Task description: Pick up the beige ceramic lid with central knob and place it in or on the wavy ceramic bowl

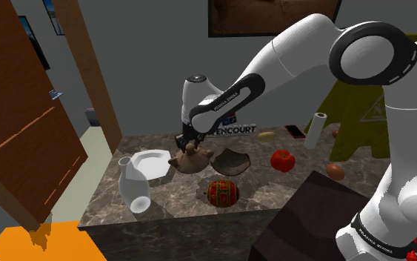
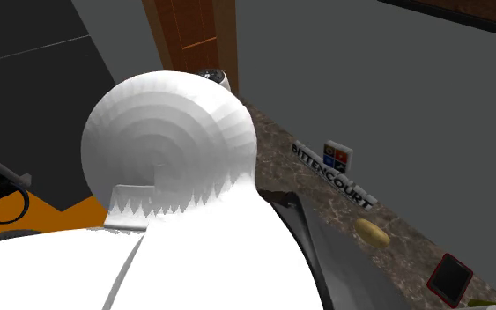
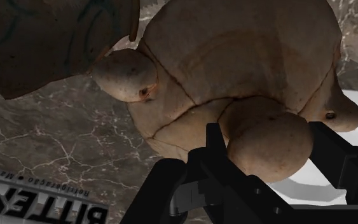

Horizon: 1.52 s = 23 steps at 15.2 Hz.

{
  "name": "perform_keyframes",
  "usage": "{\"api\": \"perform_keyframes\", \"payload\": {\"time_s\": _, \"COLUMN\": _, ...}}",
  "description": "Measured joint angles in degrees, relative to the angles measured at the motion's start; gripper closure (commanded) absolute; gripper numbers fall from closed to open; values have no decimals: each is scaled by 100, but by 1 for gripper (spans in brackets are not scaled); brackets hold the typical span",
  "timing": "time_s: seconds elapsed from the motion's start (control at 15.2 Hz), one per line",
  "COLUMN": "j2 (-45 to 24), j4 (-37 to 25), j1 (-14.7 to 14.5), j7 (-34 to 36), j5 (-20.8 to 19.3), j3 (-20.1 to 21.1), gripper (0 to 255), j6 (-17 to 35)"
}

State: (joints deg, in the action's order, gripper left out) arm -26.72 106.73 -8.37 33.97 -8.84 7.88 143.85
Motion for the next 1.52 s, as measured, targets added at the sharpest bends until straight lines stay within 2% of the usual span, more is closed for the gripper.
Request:
{"api": "perform_keyframes", "payload": {"time_s": 0.66, "j2": 423, "j4": -178, "j1": 50, "j7": -107, "j5": 130, "j3": 75, "gripper": 255, "j6": -597}}
{"api": "perform_keyframes", "payload": {"time_s": 0.79, "j2": 642, "j4": 48, "j1": 143, "j7": -223, "j5": 194, "j3": 82, "gripper": 255, "j6": -582}}
{"api": "perform_keyframes", "payload": {"time_s": 1.52, "j2": 2558, "j4": 2299, "j1": 906, "j7": -1556, "j5": 870, "j3": -117, "gripper": 255, "j6": -201}}
